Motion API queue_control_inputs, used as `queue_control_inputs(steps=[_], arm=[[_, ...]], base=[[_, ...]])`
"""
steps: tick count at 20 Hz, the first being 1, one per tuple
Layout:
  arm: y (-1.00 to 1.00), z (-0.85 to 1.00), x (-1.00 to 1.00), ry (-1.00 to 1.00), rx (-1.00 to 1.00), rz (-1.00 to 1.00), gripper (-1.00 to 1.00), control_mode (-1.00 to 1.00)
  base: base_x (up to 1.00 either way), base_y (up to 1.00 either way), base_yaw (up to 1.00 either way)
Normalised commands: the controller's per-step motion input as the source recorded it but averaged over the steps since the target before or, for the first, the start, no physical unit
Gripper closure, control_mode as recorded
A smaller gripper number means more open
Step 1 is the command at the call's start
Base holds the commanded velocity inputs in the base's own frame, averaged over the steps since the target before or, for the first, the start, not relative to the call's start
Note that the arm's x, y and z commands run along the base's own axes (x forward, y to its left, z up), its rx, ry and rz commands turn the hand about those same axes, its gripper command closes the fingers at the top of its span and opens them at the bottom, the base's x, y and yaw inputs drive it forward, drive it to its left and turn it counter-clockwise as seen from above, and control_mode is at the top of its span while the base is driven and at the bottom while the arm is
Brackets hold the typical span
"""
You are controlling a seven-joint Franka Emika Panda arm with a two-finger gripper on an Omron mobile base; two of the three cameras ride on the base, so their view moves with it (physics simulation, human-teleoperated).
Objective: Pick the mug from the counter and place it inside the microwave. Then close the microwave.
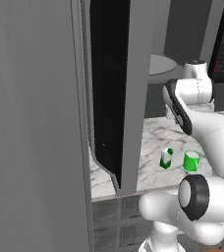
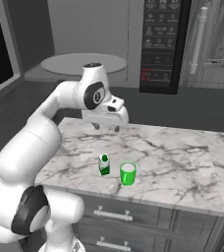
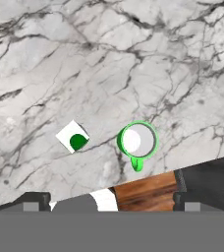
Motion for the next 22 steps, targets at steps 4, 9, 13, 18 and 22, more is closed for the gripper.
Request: queue_control_inputs(steps=[4, 9, 13, 18, 22], arm=[[-0.61, -0.07, -0.04, 0.09, 0.02, 0.11, -1.0, -1.0], [-0.44, -0.47, -0.2, 0.02, 0.07, 0.1, -1.0, -1.0], [-0.24, -0.53, -0.05, 0.0, 0.06, 0.08, -1.0, -1.0], [-0.11, -0.46, 0.0, 0.0, 0.04, 0.03, -1.0, -1.0], [0.0, -0.23, 0.0, 0.0, 0.0, 0.05, -1.0, -1.0]], base=[[0.0, 0.0, 0.0], [0.0, 0.0, 0.0], [0.0, 0.0, 0.0], [0.0, 0.0, 0.0], [0.0, 0.0, 0.0]])
